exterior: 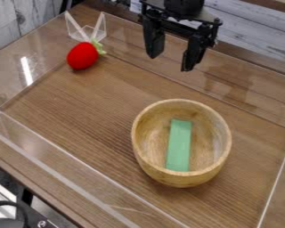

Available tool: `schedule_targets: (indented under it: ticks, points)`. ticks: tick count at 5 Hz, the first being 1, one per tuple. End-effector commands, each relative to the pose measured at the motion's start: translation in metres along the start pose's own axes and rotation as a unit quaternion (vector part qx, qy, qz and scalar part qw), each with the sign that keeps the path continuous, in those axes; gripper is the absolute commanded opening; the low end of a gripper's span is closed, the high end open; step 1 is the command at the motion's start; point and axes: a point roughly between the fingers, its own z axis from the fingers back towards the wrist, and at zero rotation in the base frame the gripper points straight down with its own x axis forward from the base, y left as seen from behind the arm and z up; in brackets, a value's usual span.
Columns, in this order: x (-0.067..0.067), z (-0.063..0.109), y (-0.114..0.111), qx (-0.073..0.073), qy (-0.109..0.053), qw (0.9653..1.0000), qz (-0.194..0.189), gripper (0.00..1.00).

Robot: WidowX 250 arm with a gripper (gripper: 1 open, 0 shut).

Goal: Move the red object to the right side of the table

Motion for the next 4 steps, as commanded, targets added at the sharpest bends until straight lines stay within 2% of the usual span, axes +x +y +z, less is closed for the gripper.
schedule_targets:
  ticks: [1, 2, 4]
  points:
    - [-0.001, -0.010, 0.006, 0.000, 0.014, 0.9999, -0.001, 1.00]
    - [0.001, -0.013, 0.039, 0.005, 0.009, 0.9999, -0.001, 1.00]
    - [0.007, -0.019, 0.123, 0.024, -0.001, 0.9996, -0.016, 1.00]
